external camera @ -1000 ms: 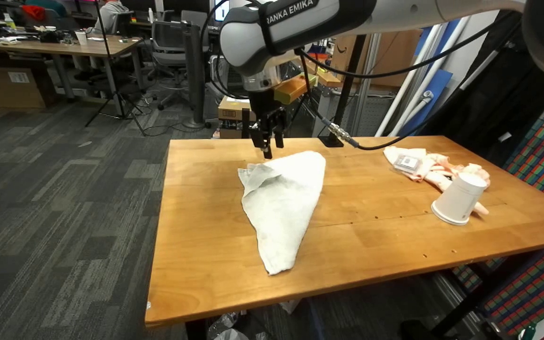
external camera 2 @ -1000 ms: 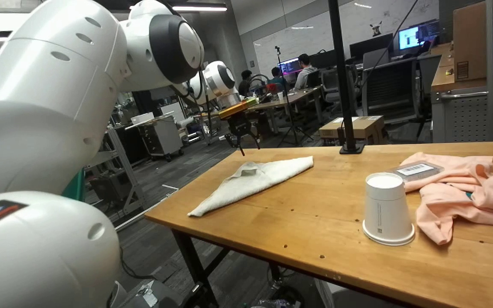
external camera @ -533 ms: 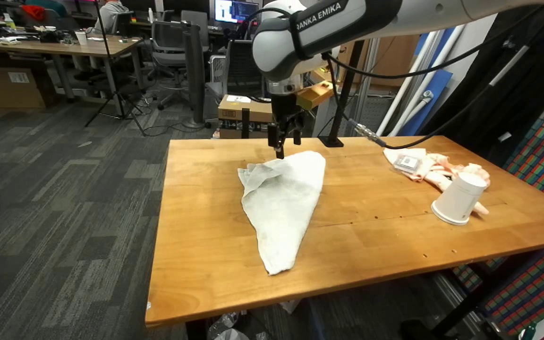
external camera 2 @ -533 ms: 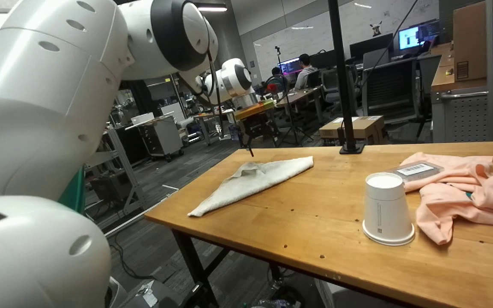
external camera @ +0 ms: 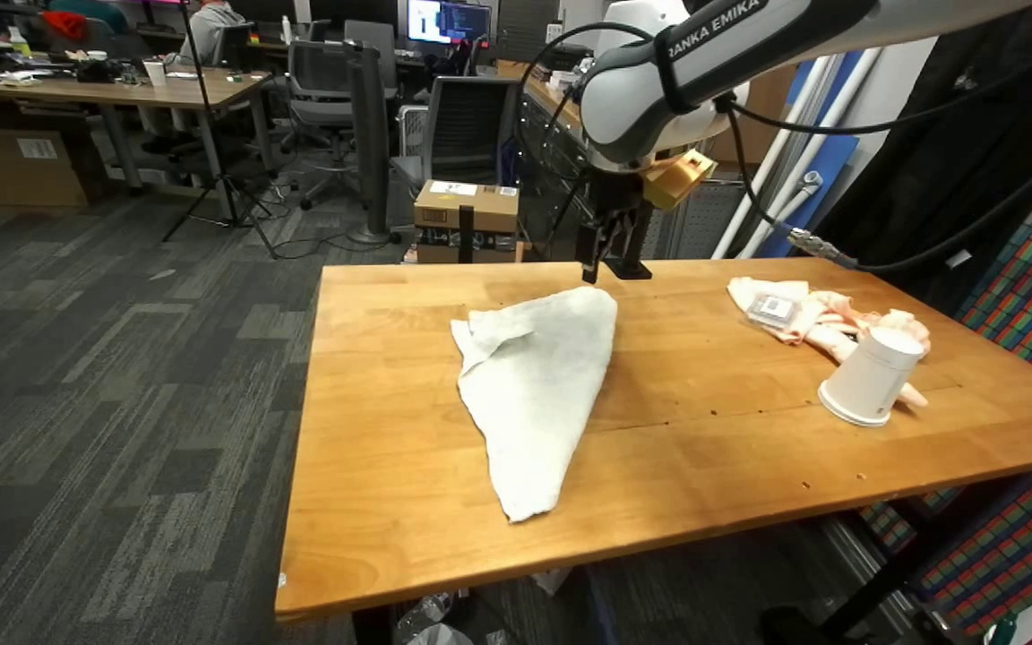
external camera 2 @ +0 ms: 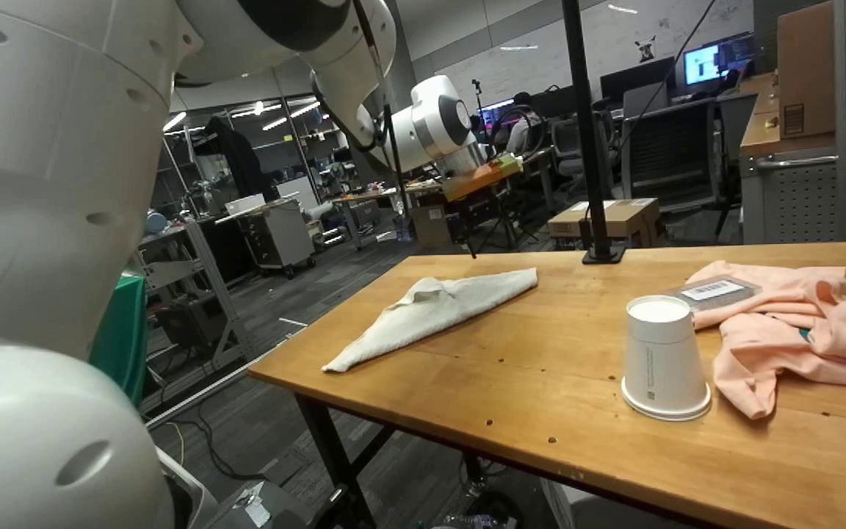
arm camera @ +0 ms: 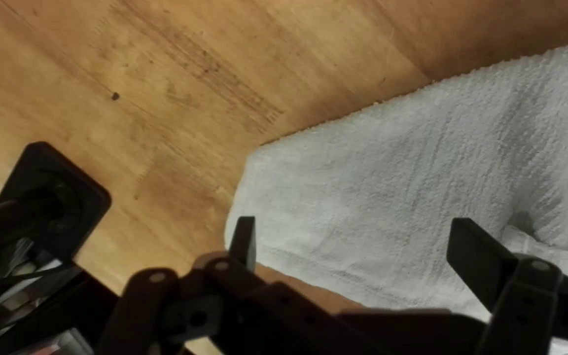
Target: Fold the white towel
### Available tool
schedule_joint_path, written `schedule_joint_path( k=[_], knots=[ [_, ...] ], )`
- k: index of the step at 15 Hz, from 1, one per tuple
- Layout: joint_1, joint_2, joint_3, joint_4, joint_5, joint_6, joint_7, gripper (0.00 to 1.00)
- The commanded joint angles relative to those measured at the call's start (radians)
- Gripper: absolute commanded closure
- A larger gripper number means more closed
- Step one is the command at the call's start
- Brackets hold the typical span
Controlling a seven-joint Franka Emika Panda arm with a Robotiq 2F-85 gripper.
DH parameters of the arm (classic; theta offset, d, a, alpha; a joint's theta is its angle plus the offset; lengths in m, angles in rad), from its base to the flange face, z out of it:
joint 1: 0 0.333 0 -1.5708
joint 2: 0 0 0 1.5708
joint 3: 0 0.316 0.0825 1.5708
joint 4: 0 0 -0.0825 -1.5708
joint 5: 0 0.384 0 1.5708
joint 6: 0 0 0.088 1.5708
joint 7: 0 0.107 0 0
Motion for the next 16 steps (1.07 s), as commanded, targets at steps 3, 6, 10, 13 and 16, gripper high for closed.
schedule_joint_path(
  k=[3, 6, 10, 13, 16],
  knots=[
    [-0.044, -0.099, 0.016, -0.106, 0.084, 0.145, -0.1, 0.0],
    [-0.036, -0.072, 0.021, -0.064, 0.104, 0.137, -0.131, 0.0],
    [-0.026, -0.009, 0.015, 0.013, 0.099, 0.096, -0.15, 0.0],
    [-0.022, 0.046, 0.01, 0.09, 0.094, 0.064, -0.157, 0.0],
    [-0.013, 0.123, 0.006, 0.189, 0.088, 0.012, -0.161, 0.0]
  ],
)
